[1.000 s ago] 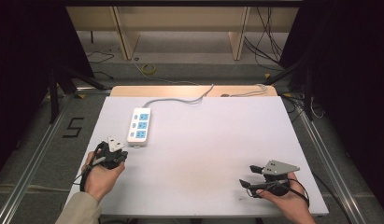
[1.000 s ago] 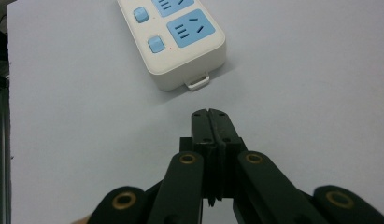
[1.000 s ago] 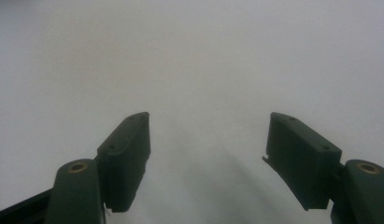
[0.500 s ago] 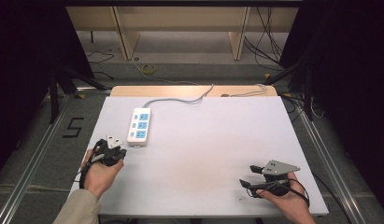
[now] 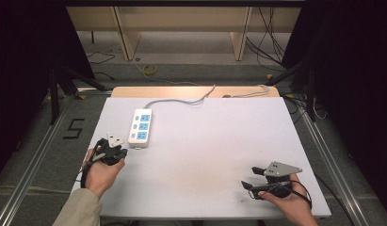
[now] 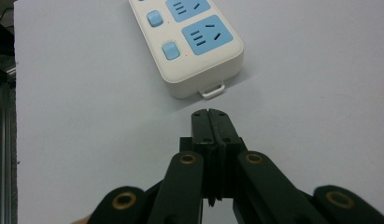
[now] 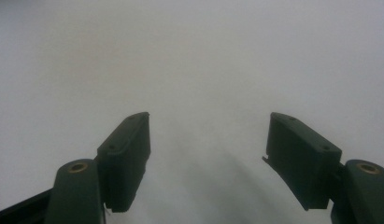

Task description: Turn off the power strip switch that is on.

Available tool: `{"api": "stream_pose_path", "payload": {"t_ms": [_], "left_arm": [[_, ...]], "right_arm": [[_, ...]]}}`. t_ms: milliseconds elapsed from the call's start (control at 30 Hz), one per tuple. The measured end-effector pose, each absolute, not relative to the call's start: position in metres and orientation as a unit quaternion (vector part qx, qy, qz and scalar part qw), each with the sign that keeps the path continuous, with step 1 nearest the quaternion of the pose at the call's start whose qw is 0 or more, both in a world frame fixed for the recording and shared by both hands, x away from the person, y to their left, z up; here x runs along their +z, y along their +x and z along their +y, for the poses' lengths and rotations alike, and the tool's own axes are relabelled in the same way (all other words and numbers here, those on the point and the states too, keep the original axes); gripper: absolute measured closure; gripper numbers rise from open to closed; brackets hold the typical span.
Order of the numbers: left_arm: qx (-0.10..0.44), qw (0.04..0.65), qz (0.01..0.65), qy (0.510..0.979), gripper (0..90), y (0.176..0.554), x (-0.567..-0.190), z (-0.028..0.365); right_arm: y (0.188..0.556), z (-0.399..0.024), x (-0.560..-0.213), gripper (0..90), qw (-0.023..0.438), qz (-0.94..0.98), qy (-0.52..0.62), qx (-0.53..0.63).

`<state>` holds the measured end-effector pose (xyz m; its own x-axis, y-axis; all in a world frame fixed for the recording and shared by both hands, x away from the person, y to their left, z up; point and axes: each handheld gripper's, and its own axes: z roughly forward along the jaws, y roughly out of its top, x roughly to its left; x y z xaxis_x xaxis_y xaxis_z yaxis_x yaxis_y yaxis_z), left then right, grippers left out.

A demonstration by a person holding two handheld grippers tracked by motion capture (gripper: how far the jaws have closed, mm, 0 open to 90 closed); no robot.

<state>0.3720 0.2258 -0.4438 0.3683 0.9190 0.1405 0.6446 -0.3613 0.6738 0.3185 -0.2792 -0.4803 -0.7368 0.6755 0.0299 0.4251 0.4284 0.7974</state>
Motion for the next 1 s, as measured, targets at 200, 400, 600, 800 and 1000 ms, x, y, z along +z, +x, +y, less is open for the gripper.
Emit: {"api": "stream_pose_path", "payload": {"t_ms": [200,400,600,800,1000], "left_arm": [[0.258,0.265,0.5,0.783,89.9,0.375,-0.443,0.225],[0.258,0.266,0.501,0.782,89.9,0.377,-0.442,0.225],[0.257,0.266,0.501,0.782,89.9,0.38,-0.44,0.225],[0.256,0.268,0.502,0.781,89.9,0.382,-0.44,0.225],[0.255,0.268,0.503,0.781,89.9,0.385,-0.44,0.224]], "right_arm": [[0.318,-0.279,-0.48,31.5,0.149,0.832,0.331,0.421],[0.318,-0.279,-0.48,31.5,0.148,0.831,0.331,0.421],[0.318,-0.279,-0.48,31.5,0.148,0.831,0.332,0.421],[0.318,-0.279,-0.48,31.5,0.148,0.831,0.331,0.421],[0.319,-0.279,-0.48,31.5,0.148,0.831,0.331,0.421]]}}
